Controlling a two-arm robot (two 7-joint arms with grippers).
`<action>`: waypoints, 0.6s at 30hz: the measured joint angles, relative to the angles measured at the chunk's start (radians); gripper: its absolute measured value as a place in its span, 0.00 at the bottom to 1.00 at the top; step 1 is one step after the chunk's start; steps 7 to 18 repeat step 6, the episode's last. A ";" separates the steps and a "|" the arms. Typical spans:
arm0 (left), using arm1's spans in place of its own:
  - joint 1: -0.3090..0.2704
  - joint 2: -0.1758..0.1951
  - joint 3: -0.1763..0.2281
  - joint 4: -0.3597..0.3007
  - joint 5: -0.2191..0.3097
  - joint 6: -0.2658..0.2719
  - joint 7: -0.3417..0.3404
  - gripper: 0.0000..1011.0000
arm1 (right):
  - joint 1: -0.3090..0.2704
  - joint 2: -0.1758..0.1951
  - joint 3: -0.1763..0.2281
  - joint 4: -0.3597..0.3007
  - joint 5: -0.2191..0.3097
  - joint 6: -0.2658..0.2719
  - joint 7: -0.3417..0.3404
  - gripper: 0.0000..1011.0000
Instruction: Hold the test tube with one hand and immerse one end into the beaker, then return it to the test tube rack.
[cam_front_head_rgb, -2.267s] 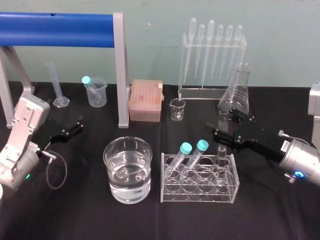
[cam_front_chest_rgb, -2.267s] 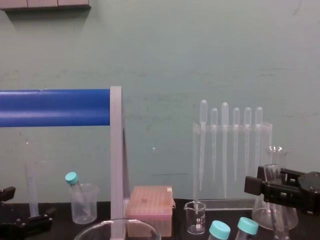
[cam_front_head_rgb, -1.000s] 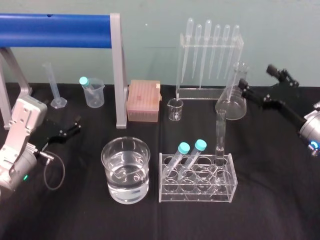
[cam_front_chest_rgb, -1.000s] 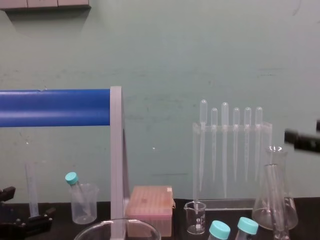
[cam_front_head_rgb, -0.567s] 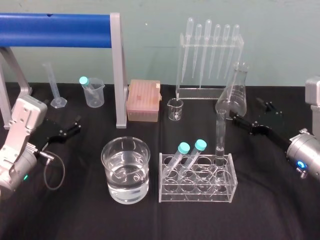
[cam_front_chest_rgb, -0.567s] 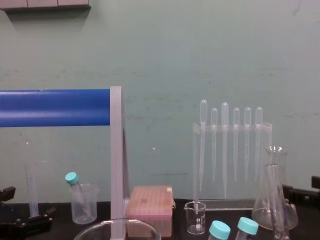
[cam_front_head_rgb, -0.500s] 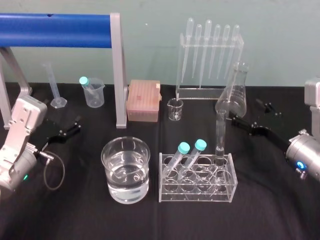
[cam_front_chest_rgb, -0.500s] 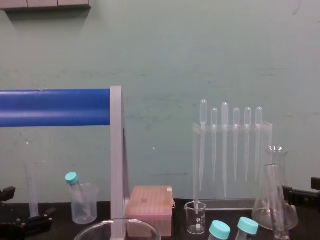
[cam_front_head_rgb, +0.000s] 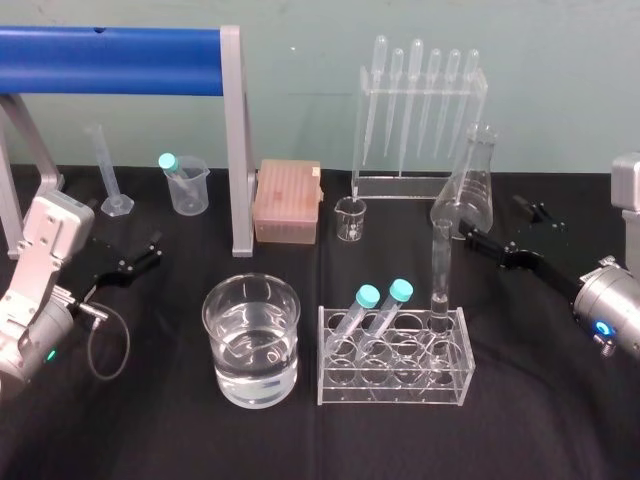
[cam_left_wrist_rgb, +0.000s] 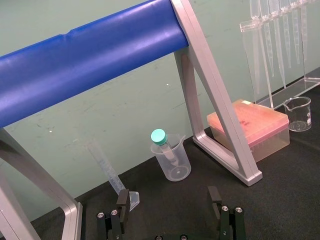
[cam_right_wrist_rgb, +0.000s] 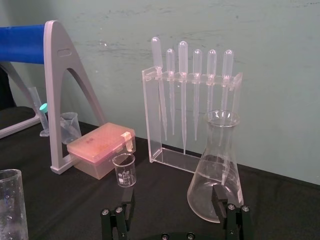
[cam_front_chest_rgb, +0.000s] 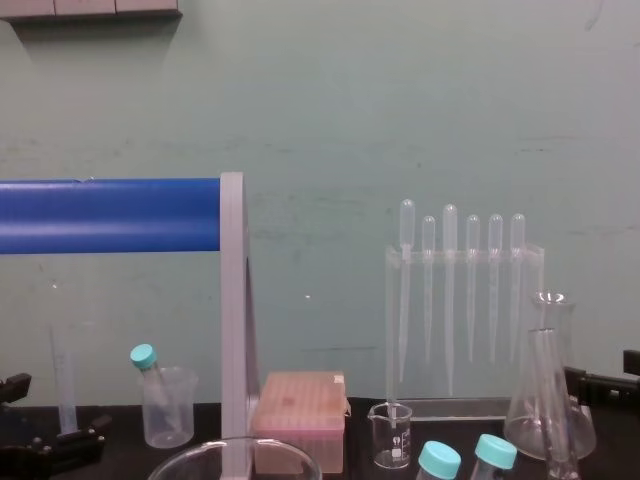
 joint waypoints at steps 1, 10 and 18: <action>0.000 0.000 0.000 0.000 0.000 0.000 0.000 0.99 | 0.000 0.000 0.000 0.000 0.000 0.000 0.000 0.99; 0.000 0.000 0.000 0.000 0.000 0.000 0.000 0.99 | 0.001 0.001 0.000 -0.001 0.000 0.000 -0.001 0.99; 0.000 0.000 0.000 0.000 0.000 0.000 0.000 0.99 | 0.001 0.001 0.000 -0.001 0.000 0.000 -0.001 0.99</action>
